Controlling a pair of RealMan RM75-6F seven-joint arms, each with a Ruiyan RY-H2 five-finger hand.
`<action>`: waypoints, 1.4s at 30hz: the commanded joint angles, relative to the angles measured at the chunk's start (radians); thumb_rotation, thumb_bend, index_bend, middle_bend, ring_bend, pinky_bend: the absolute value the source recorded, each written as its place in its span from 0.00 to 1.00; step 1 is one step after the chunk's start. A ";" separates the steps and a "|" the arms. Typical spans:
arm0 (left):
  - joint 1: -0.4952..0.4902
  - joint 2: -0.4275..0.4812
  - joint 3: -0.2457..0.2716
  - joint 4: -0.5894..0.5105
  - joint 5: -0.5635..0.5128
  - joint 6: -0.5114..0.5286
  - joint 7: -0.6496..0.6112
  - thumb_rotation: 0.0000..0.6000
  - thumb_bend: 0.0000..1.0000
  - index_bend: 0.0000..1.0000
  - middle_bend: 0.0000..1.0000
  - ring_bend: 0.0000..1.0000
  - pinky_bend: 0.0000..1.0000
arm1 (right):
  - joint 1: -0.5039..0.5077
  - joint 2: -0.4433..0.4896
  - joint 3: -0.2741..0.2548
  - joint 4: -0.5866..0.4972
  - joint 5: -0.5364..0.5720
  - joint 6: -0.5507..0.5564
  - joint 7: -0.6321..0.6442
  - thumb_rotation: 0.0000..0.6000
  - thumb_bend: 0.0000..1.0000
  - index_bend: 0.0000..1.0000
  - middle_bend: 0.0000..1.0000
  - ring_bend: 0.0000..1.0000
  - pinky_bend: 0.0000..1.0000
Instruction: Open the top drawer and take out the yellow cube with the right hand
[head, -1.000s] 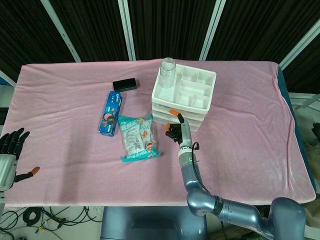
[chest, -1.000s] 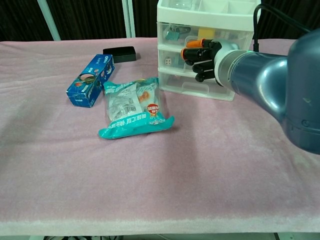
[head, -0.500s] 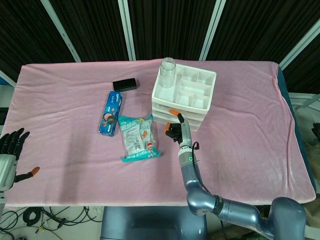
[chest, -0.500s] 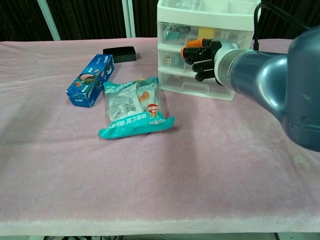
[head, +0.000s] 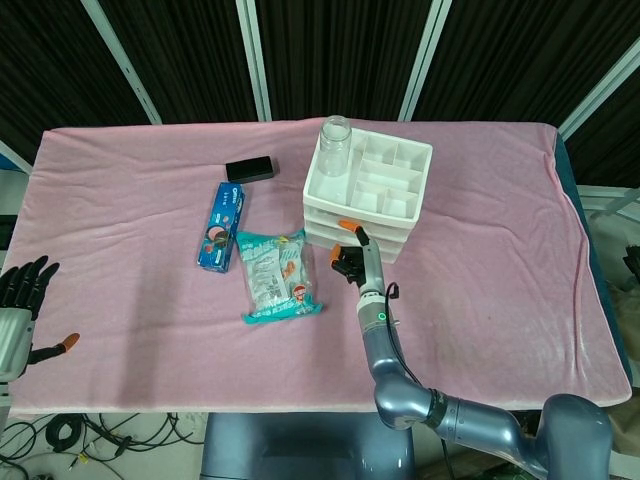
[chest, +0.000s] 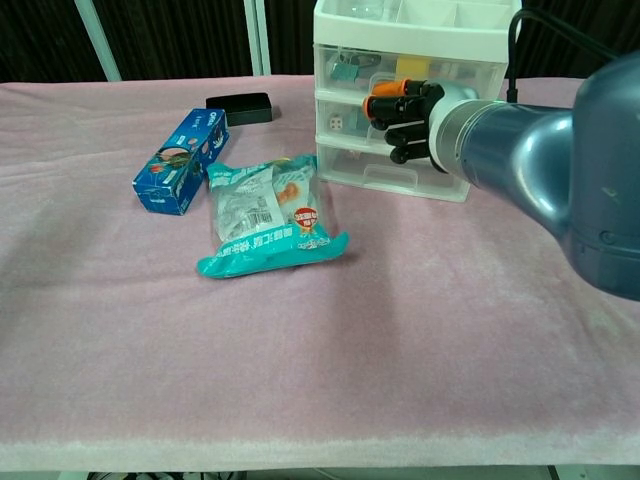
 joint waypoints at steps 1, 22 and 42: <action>0.000 0.000 -0.001 0.000 -0.001 0.000 0.000 1.00 0.00 0.00 0.00 0.00 0.00 | 0.001 0.001 0.003 0.001 0.014 -0.007 0.002 1.00 0.57 0.30 0.87 0.93 0.87; -0.001 -0.002 0.001 0.000 0.001 -0.001 0.009 1.00 0.00 0.00 0.00 0.00 0.00 | -0.042 0.035 -0.045 -0.098 0.009 -0.021 0.016 1.00 0.57 0.34 0.87 0.93 0.87; 0.000 -0.003 0.003 0.000 0.004 0.001 0.011 1.00 0.00 0.00 0.00 0.00 0.00 | -0.122 0.101 -0.175 -0.252 -0.122 0.002 0.008 1.00 0.57 0.33 0.86 0.93 0.87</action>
